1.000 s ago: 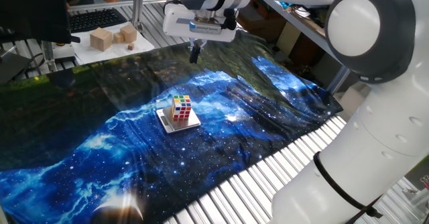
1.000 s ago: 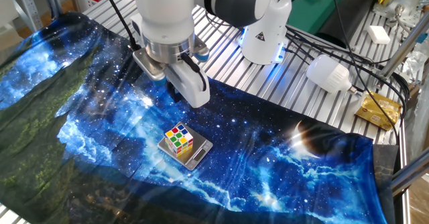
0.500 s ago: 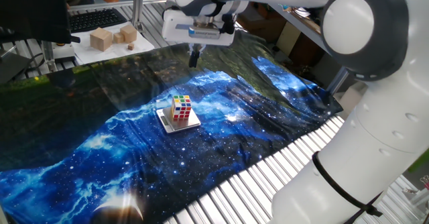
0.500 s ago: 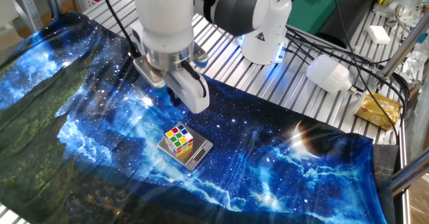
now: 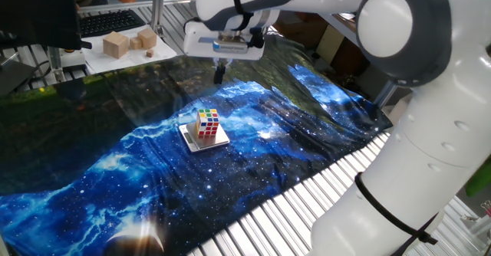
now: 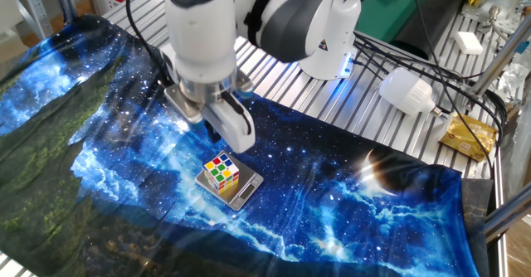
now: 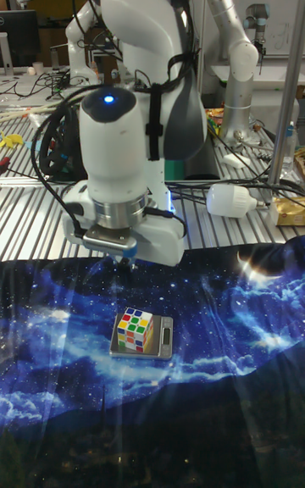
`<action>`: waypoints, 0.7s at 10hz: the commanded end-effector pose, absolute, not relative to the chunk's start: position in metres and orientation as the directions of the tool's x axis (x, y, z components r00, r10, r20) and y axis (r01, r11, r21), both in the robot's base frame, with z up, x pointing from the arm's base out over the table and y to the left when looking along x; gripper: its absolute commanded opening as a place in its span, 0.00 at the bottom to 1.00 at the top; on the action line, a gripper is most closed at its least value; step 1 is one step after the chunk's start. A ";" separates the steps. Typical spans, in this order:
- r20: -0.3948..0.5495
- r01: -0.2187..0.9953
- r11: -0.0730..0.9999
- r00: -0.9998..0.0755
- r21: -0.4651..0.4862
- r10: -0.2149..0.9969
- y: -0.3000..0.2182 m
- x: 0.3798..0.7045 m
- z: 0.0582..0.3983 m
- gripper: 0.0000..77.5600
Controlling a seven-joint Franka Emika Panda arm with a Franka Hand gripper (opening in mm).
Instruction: Remove the object from the scale
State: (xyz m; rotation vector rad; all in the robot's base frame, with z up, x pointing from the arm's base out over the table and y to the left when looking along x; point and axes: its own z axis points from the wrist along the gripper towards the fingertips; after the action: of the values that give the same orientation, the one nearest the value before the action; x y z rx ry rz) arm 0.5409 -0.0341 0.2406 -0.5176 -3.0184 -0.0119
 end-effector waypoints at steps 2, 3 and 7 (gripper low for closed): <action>0.076 0.337 0.941 -0.938 -0.007 0.337 -0.024 0.545 0.221 0.00; 0.076 0.337 0.941 -0.939 -0.006 0.337 -0.022 0.548 0.212 0.00; 0.068 0.326 0.945 -0.943 -0.003 0.326 -0.020 0.554 0.190 0.00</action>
State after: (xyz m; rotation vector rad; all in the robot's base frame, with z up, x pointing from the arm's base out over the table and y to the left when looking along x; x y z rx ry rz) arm 0.5447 -0.0253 0.2175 -0.5173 -3.0181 -0.0100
